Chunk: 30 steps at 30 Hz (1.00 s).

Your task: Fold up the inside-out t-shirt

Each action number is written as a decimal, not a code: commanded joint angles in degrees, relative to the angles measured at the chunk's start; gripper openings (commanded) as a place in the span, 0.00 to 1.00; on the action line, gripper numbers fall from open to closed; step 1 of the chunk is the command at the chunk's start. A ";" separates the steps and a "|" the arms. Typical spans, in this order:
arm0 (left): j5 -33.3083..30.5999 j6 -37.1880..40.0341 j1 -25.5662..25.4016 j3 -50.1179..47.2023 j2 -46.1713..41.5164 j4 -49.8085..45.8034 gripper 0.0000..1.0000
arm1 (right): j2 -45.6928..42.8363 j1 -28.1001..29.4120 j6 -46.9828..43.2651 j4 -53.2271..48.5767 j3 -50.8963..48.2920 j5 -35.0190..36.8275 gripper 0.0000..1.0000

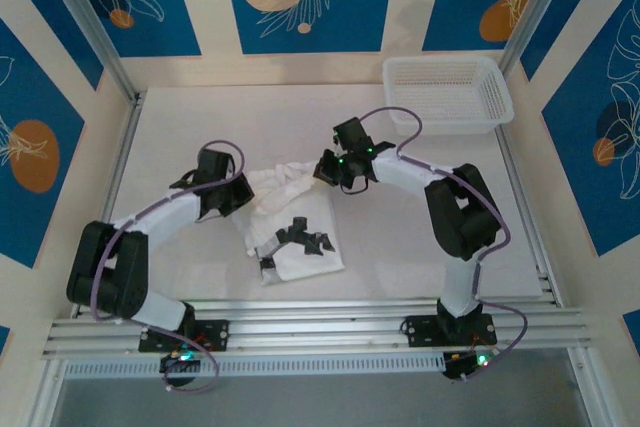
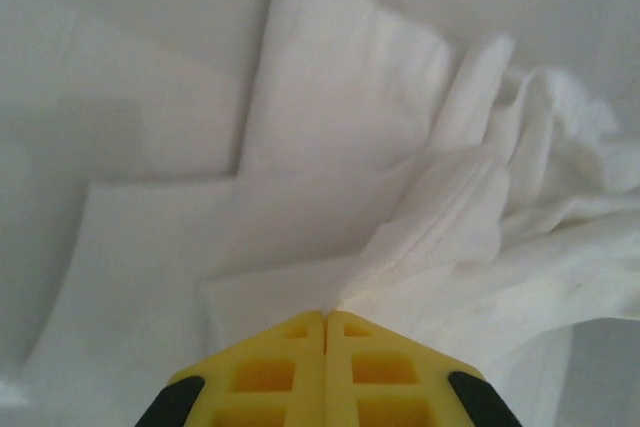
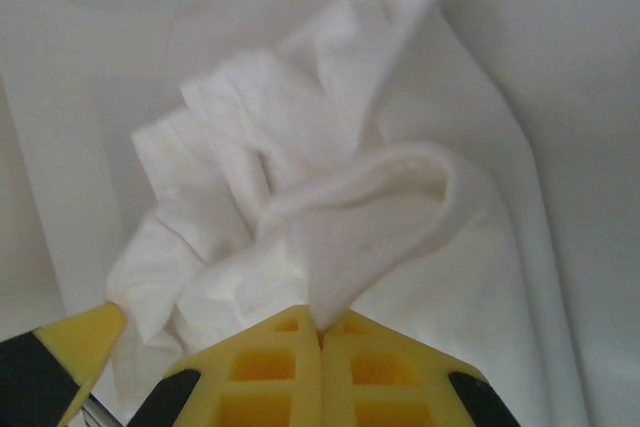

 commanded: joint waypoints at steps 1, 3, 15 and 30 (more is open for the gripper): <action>4.62 -3.03 2.60 3.11 5.18 6.10 0.00 | 4.96 -1.33 0.25 -1.01 6.14 -3.96 0.08; 5.14 -3.53 4.02 5.06 8.65 7.62 0.01 | 8.31 -2.25 -0.11 -1.52 10.36 -4.88 0.13; 3.99 -0.49 11.76 9.89 8.49 7.09 0.46 | 15.13 -7.29 -8.35 -13.10 30.28 -7.04 0.45; 1.37 24.97 7.40 2.57 0.77 -4.89 0.65 | 4.82 -6.04 -29.82 -2.29 5.78 -4.64 0.72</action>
